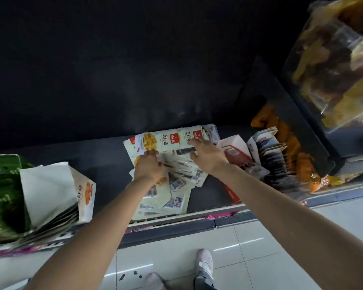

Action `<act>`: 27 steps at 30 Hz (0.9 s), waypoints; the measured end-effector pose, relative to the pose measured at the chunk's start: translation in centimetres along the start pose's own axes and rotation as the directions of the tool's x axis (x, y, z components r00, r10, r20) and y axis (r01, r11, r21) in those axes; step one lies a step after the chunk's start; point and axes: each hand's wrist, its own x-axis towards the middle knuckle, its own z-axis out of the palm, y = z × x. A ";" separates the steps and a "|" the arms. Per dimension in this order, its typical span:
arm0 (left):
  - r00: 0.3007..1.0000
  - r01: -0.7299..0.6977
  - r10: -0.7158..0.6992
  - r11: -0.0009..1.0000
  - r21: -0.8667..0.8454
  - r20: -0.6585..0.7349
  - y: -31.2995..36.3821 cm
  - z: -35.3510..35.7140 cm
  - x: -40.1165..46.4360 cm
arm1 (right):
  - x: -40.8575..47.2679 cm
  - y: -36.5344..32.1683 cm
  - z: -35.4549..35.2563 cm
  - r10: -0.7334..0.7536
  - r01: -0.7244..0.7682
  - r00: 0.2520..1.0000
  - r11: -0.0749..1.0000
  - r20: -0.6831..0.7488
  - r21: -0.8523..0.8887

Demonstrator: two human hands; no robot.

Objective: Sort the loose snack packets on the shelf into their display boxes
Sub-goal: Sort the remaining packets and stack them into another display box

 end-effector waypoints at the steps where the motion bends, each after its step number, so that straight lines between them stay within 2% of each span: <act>1: 0.999 0.040 -0.041 0.999 0.031 0.027 -1.4 0.0 0.3 | 1.4 -0.4 1.0 0.020 -0.020 0.999 1.000 0.042 -0.008; 5: 0.984 0.077 -0.089 0.994 0.079 0.155 -5.0 -0.3 0.9 | 6.2 -1.8 4.8 -0.014 0.038 0.981 0.992 0.193 -0.119; 7: 0.981 0.058 -0.056 0.998 -0.005 0.186 -5.9 -0.4 0.9 | 7.8 -2.4 6.8 -0.031 0.076 0.976 0.976 0.217 -0.204; 8: 0.983 0.057 -0.045 0.996 -0.063 0.175 -6.3 -0.3 0.8 | 8.1 -2.9 7.7 -0.018 0.065 0.979 0.973 0.205 -0.223; 10: 0.992 0.072 -0.056 0.988 -0.137 0.116 -7.1 -0.3 0.6 | 8.0 -3.8 8.7 -0.031 0.058 0.995 0.949 0.090 -0.311; 12: 0.992 0.115 -0.104 0.977 -0.179 0.070 -7.5 -0.4 0.3 | 6.6 -4.9 9.1 -0.165 0.144 0.986 0.873 -0.006 -0.467; 14: 0.989 0.150 -0.146 0.965 -0.216 0.036 -7.6 -0.5 0.0 | 4.9 -5.4 9.7 -0.254 0.219 0.967 0.843 -0.006 -0.492; 17: 0.974 0.212 -0.225 0.905 -0.369 0.005 -7.3 -1.1 -0.4 | 2.9 -5.2 9.6 -0.355 0.298 0.930 0.880 -0.096 -0.369; 19: 0.926 0.322 -0.376 0.752 -0.575 0.026 -6.4 -2.5 -0.8 | 2.1 -5.2 8.9 -0.448 0.369 0.872 0.867 -0.197 -0.336; 20: 0.893 0.357 -0.448 0.676 -0.644 0.025 -6.1 -3.2 -0.9 | 1.6 -5.3 8.2 -0.455 0.399 0.854 0.884 -0.252 -0.243; 21: 0.875 0.376 -0.484 0.657 -0.654 0.016 -5.9 -3.9 -1.0 | 1.1 -5.5 7.4 -0.417 0.419 0.855 0.906 -0.310 -0.061; 23: 0.897 0.350 -0.442 0.720 -0.599 -0.006 -5.4 -5.3 -1.7 | -0.3 -6.9 5.4 -0.322 0.418 0.878 0.875 -0.353 0.242; 24: 0.914 0.327 -0.406 0.728 -0.603 0.006 -5.2 -6.1 -2.2 | -0.8 -7.7 4.4 -0.286 0.401 0.888 0.865 -0.360 0.303; 27: 0.953 0.285 -0.272 0.668 -0.687 0.130 -5.1 -7.9 -3.7 | -1.9 -10.7 2.1 -0.228 0.379 0.906 0.812 -0.357 0.444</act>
